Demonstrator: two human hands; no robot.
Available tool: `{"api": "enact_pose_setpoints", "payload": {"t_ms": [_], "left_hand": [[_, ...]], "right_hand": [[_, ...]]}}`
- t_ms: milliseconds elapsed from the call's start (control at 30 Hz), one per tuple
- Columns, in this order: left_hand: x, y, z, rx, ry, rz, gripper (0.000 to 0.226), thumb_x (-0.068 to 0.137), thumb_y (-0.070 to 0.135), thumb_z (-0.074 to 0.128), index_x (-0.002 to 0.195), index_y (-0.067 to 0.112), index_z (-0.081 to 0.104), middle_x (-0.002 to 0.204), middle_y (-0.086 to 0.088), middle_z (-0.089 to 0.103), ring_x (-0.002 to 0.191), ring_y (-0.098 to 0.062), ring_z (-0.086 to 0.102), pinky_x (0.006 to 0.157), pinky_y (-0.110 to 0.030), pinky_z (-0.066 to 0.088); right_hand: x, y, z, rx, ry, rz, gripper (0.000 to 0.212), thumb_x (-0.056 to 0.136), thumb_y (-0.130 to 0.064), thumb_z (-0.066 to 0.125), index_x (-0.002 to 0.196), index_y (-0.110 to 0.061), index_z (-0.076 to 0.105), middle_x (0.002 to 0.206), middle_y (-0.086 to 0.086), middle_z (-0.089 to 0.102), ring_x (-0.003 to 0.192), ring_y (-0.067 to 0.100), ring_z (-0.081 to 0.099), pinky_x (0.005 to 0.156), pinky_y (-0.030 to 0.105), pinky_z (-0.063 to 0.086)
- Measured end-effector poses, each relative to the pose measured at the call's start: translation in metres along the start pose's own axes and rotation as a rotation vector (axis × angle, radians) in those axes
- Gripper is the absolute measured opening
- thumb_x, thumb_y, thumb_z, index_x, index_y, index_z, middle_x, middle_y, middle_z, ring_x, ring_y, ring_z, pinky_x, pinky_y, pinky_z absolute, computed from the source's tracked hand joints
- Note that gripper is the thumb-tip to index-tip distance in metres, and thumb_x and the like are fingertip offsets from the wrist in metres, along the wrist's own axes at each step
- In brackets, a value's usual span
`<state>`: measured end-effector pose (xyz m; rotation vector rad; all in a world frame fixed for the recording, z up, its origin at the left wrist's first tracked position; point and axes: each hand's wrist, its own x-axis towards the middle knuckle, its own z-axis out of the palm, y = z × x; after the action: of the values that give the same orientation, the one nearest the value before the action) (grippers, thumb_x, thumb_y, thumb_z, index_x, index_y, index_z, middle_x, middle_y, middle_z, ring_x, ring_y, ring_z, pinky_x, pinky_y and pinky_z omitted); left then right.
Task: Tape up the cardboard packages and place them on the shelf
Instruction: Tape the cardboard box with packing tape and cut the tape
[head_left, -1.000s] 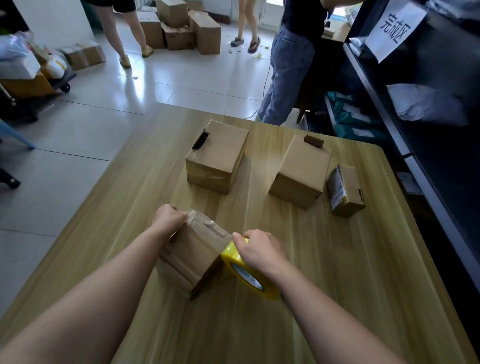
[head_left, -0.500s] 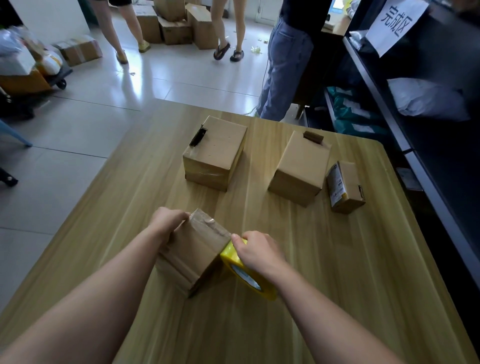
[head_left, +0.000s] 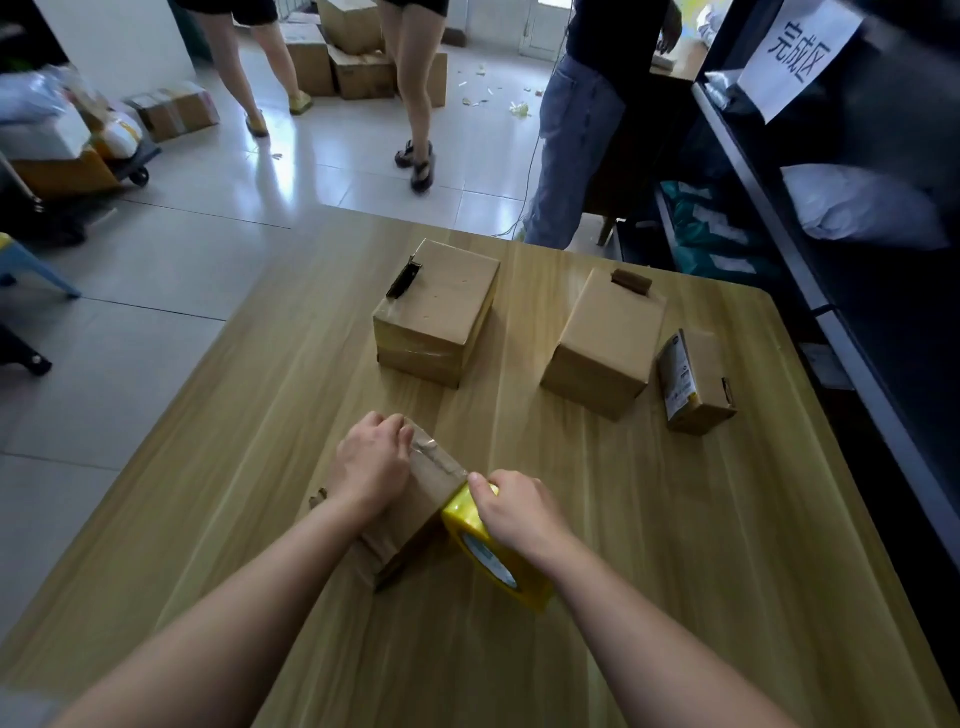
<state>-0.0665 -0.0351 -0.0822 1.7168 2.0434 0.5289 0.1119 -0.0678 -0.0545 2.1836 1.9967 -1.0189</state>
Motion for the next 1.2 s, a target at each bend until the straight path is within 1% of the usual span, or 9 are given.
{"api": "enact_pose_setpoints", "payload": {"t_ms": [233, 333, 433, 533, 767, 867, 967, 1067, 1200], "left_hand": [[-0.011, -0.006, 0.002, 0.16, -0.204, 0.026, 0.068, 0.097, 0.048, 0.035, 0.154, 0.017, 0.014, 0.15, -0.008, 0.03, 0.137, -0.024, 0.029, 0.112, -0.041, 0.026], [-0.017, -0.003, -0.009, 0.266, -0.401, 0.072, 0.106, 0.068, 0.07, 0.027, 0.154, 0.018, -0.007, 0.161, -0.01, -0.002, 0.148, -0.027, 0.003, 0.118, -0.048, 0.005], [-0.021, -0.004, -0.013, 0.374, -0.522, 0.128, 0.13, 0.053, 0.084, 0.034, 0.15, 0.017, -0.022, 0.153, -0.013, -0.035, 0.144, -0.028, -0.027, 0.114, -0.057, -0.015], [-0.026, -0.004, -0.008, 0.475, -0.524, 0.161, 0.144, 0.053, 0.09, 0.054, 0.14, 0.017, -0.035, 0.143, -0.009, -0.047, 0.137, -0.029, -0.038, 0.108, -0.06, -0.02], [-0.031, 0.003, -0.003, 0.495, -0.474, 0.123, 0.129, 0.069, 0.069, 0.064, 0.148, 0.024, -0.028, 0.151, -0.007, -0.04, 0.146, -0.036, -0.014, 0.114, -0.058, 0.011], [-0.029, 0.002, -0.004, 0.46, -0.443, 0.111, 0.126, 0.068, 0.066, 0.065, 0.148, 0.027, -0.025, 0.153, -0.004, -0.037, 0.146, -0.035, -0.01, 0.114, -0.058, 0.012], [-0.024, 0.003, -0.01, 0.424, -0.409, 0.07, 0.126, 0.065, 0.062, 0.067, 0.15, 0.028, -0.02, 0.157, -0.003, -0.029, 0.147, -0.034, -0.007, 0.114, -0.057, 0.015], [-0.015, 0.003, -0.016, 0.37, -0.397, 0.0, 0.126, 0.064, 0.058, 0.072, 0.151, 0.03, -0.015, 0.159, -0.001, -0.022, 0.147, -0.033, -0.003, 0.113, -0.057, 0.017], [-0.002, 0.002, -0.026, 0.15, -0.45, -0.107, 0.121, 0.068, 0.048, 0.078, 0.152, 0.034, -0.008, 0.161, 0.002, -0.015, 0.147, -0.033, -0.002, 0.113, -0.059, 0.011]], "right_hand": [[-0.001, -0.003, -0.003, -0.01, 0.003, -0.001, 0.051, 0.101, -0.051, 0.03, 0.109, -0.015, 0.065, 0.116, 0.012, 0.064, 0.107, 0.034, 0.058, 0.086, 0.039, 0.047], [0.001, -0.003, -0.004, 0.007, -0.046, 0.013, 0.052, 0.101, -0.054, 0.03, 0.114, -0.016, 0.064, 0.12, 0.011, 0.063, 0.109, 0.032, 0.058, 0.091, 0.04, 0.048], [0.003, -0.003, -0.006, 0.003, -0.077, 0.021, 0.054, 0.101, -0.054, 0.029, 0.119, -0.016, 0.062, 0.124, 0.011, 0.062, 0.112, 0.031, 0.057, 0.093, 0.04, 0.047], [0.0, -0.004, -0.007, 0.004, -0.087, 0.027, 0.055, 0.101, -0.054, 0.028, 0.124, -0.016, 0.06, 0.123, 0.01, 0.061, 0.11, 0.029, 0.057, 0.095, 0.042, 0.047], [0.001, -0.005, -0.009, -0.016, -0.082, -0.008, 0.059, 0.098, -0.061, 0.03, 0.12, -0.015, 0.059, 0.123, 0.01, 0.062, 0.11, 0.029, 0.057, 0.091, 0.04, 0.048], [-0.005, 0.002, -0.022, 0.095, -0.134, -0.03, 0.066, 0.081, -0.07, 0.059, 0.123, -0.019, 0.054, 0.123, 0.003, 0.058, 0.11, 0.023, 0.056, 0.089, 0.036, 0.048], [-0.01, 0.011, -0.036, 0.21, -0.149, -0.127, 0.07, 0.065, -0.055, 0.084, 0.117, -0.025, 0.049, 0.118, -0.003, 0.056, 0.107, 0.017, 0.055, 0.091, 0.038, 0.05], [-0.012, 0.012, -0.038, 0.142, -0.113, -0.254, 0.073, 0.065, -0.05, 0.086, 0.123, -0.032, 0.045, 0.12, -0.005, 0.054, 0.108, 0.017, 0.054, 0.091, 0.037, 0.049], [-0.012, -0.004, -0.05, 0.089, 0.102, -0.377, 0.066, 0.077, -0.045, 0.077, 0.134, -0.033, 0.047, 0.121, 0.002, 0.057, 0.111, 0.022, 0.055, 0.091, 0.031, 0.045]]}}
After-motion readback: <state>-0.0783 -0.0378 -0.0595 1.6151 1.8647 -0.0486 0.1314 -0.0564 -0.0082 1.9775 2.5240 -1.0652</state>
